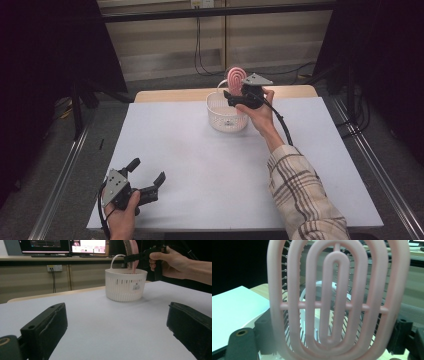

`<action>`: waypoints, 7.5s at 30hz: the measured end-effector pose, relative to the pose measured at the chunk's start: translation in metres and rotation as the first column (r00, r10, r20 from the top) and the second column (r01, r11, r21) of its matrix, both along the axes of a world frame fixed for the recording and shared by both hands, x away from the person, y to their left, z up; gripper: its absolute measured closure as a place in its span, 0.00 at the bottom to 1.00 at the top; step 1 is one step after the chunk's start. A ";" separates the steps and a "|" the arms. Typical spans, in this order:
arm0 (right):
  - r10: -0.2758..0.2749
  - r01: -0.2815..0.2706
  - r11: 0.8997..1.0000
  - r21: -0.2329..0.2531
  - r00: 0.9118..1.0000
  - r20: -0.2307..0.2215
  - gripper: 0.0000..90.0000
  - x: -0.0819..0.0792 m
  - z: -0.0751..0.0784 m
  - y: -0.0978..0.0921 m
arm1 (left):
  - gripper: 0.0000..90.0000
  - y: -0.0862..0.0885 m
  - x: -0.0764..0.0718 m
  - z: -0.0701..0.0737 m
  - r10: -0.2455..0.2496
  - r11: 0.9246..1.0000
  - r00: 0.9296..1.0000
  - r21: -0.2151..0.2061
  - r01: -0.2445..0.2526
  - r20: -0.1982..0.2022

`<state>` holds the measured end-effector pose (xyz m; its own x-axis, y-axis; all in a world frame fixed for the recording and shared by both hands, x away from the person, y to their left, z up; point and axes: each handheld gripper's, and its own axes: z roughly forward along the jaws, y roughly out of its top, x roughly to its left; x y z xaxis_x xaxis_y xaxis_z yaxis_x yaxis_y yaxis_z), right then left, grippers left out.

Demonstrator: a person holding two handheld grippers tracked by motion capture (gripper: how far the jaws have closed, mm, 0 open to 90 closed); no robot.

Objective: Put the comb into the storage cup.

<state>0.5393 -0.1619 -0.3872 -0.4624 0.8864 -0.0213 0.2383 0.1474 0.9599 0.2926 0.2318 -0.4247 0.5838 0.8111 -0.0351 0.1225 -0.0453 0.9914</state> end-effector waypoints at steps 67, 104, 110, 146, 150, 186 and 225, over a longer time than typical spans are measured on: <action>0.085 -0.086 0.996 -0.021 0.995 -0.050 0.17 0.002 0.003 0.043 | 0.04 0.001 0.000 0.000 0.001 1.000 1.000 -0.003 -0.001 -0.001; 0.114 -0.115 0.993 -0.004 0.989 -0.090 0.11 0.000 0.008 0.038 | 0.04 0.001 0.000 0.000 0.001 1.000 1.000 -0.003 -0.001 0.000; 0.108 -0.106 0.994 0.025 0.992 -0.068 0.08 -0.006 0.013 0.032 | 0.04 0.000 0.001 0.000 0.003 1.000 1.000 -0.003 -0.003 -0.002; -0.014 0.012 0.999 0.030 0.998 0.068 0.02 -0.054 0.029 -0.015 | 0.04 0.002 0.002 0.000 0.019 1.000 1.000 -0.009 -0.019 -0.004; -0.031 0.028 0.999 0.031 0.996 0.087 0.00 -0.061 0.028 -0.017 | 0.04 0.002 0.001 0.000 0.024 1.000 1.000 -0.006 -0.024 -0.004; -0.108 0.103 0.994 0.044 0.987 0.118 0.00 -0.114 0.005 -0.051 | 0.04 0.001 0.000 0.000 0.022 1.000 1.000 -0.010 -0.022 -0.005; -0.162 0.160 0.987 0.027 0.975 0.149 0.00 -0.191 -0.014 -0.091 | 0.04 0.001 0.000 0.000 0.025 1.000 1.000 -0.009 -0.025 -0.006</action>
